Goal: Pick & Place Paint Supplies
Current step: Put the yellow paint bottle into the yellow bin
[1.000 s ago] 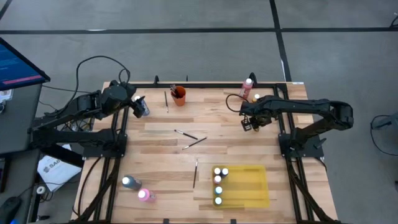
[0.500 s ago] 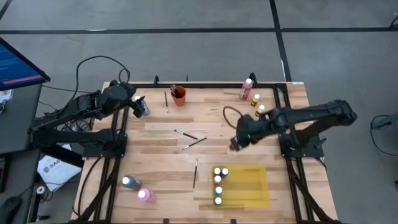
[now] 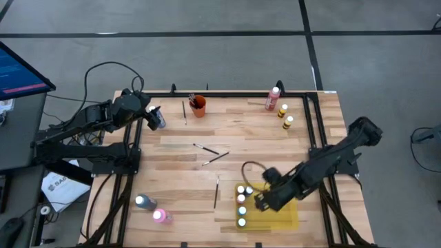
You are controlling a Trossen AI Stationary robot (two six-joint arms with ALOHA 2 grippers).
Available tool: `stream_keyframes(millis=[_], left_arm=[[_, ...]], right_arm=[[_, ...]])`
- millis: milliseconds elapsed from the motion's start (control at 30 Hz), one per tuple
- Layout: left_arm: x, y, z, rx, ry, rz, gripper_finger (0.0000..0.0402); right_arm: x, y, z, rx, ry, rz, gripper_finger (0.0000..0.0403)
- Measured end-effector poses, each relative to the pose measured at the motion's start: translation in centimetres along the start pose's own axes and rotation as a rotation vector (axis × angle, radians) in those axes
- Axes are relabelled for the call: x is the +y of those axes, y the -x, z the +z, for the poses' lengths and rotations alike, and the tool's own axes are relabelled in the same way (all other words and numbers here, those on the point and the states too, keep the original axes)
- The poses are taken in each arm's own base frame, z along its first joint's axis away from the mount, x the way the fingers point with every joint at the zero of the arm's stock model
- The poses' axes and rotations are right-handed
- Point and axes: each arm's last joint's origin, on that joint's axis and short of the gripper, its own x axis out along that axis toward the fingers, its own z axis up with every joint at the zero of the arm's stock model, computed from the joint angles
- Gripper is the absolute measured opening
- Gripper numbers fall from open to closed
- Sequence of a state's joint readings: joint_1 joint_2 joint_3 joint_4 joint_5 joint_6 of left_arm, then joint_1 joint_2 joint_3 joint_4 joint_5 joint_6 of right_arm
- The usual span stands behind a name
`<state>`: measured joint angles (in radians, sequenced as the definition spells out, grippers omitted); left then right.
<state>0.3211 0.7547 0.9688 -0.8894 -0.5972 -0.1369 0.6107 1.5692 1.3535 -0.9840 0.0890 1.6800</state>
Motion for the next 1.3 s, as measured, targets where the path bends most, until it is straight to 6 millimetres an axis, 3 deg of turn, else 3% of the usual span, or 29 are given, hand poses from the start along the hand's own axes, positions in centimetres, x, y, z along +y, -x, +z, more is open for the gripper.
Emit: stream_keyframes(millis=[167, 333, 533, 767, 1300], left_arm=[[0.0, 0.0, 0.0, 0.0, 0.0, 0.0, 0.0237], [0.0, 0.0, 0.0, 0.0, 0.002, 0.0, 0.0237], [0.0, 0.0, 0.0, 0.0, 0.002, 0.0, 0.0237], [0.0, 0.0, 0.0, 0.0, 0.002, 0.0, 0.0237], [0.0, 0.0, 0.0, 0.0, 0.0, 0.0, 0.0237]], right_arm=[[1.8, -3.6, 0.0, 0.006, 0.047, -0.08, 0.011], [3.4, -5.4, 0.6, 0.0, 0.117, -0.153, 0.011], [4.3, -6.2, 1.2, -0.003, 0.169, -0.272, 0.011], [5.3, -7.6, 1.7, 0.0, 0.215, -0.253, 0.011], [5.4, -7.7, 2.5, -0.054, 0.235, -0.243, 0.011]])
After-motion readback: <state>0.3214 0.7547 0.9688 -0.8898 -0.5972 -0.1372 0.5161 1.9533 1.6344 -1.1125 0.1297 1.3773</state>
